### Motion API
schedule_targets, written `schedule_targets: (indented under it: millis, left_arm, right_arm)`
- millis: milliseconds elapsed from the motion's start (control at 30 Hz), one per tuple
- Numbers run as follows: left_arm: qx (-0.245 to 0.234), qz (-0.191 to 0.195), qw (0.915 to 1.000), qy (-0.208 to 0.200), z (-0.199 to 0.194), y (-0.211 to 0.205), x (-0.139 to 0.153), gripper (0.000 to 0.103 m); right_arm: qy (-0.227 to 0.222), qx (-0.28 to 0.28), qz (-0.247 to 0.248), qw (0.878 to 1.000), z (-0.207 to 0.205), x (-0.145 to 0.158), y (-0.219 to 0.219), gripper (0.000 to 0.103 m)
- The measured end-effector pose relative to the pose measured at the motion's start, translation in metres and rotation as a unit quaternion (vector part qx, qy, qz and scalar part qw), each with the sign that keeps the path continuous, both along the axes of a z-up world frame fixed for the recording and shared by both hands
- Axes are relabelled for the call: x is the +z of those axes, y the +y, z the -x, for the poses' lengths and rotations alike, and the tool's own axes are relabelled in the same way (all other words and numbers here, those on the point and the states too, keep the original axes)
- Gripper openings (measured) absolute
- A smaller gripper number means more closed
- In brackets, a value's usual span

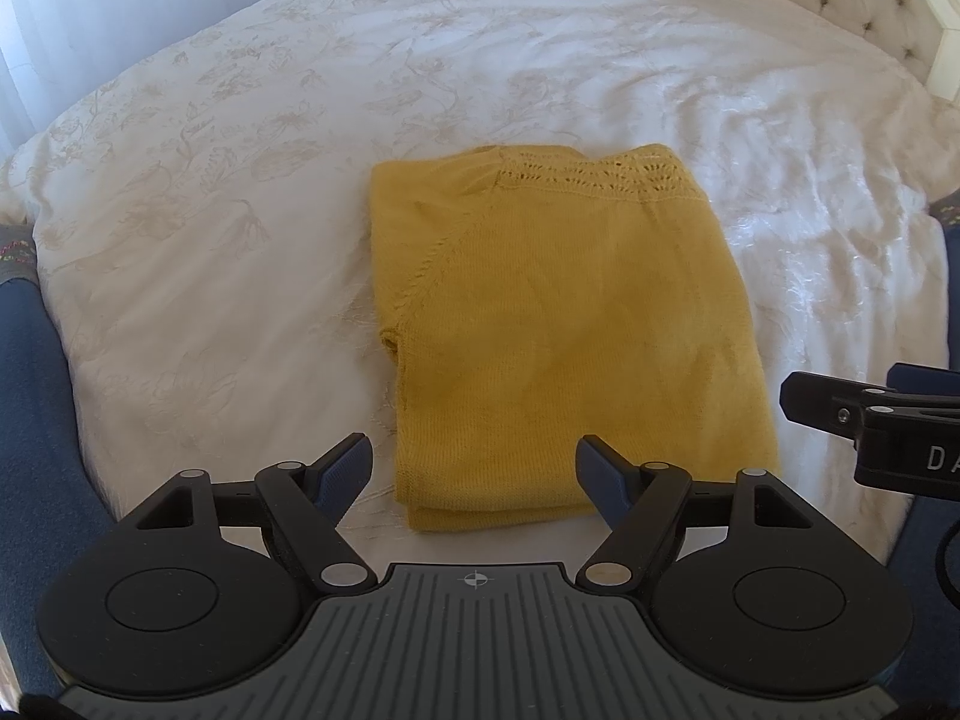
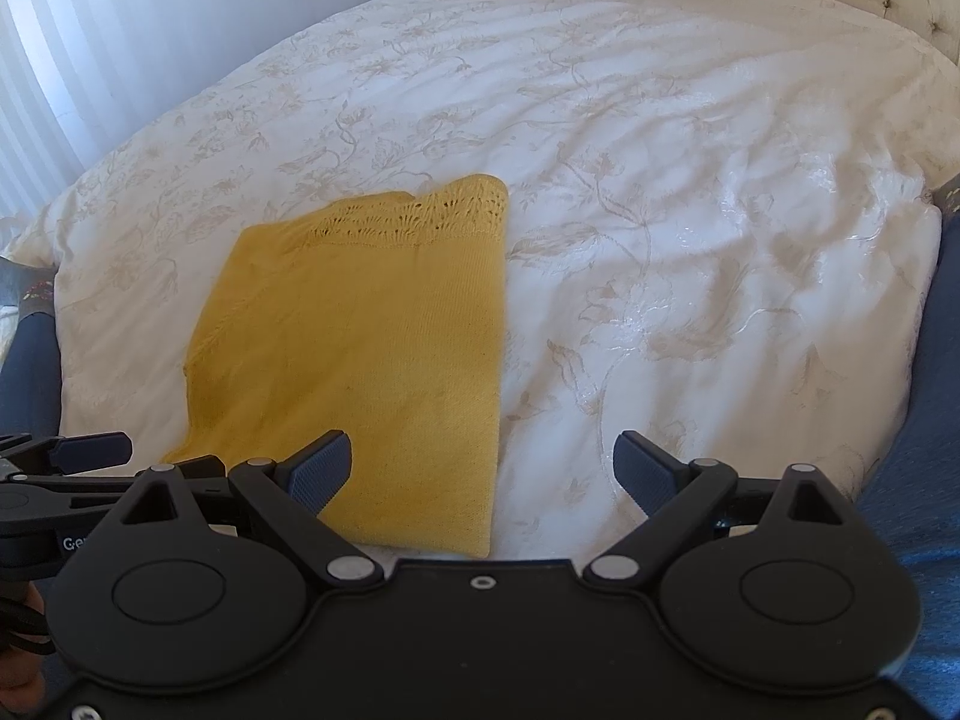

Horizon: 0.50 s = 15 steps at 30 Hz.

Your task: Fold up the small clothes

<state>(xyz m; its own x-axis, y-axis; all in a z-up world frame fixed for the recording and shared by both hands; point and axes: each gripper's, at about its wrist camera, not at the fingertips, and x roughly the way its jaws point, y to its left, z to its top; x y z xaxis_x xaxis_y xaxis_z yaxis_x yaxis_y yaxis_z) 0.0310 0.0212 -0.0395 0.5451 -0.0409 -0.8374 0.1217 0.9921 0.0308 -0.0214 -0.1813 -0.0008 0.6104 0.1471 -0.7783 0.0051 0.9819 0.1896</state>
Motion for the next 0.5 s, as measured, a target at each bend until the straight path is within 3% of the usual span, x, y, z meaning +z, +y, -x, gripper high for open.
schedule_targets:
  millis: [500]
  left_arm:
    - [0.001, 0.0, 1.0, 0.006, -0.0003, 0.0007, -0.0031, 0.074]
  right_arm:
    - [0.008, -0.003, -0.005, 1.0, -0.0003, -0.0026, 0.0009, 0.094]
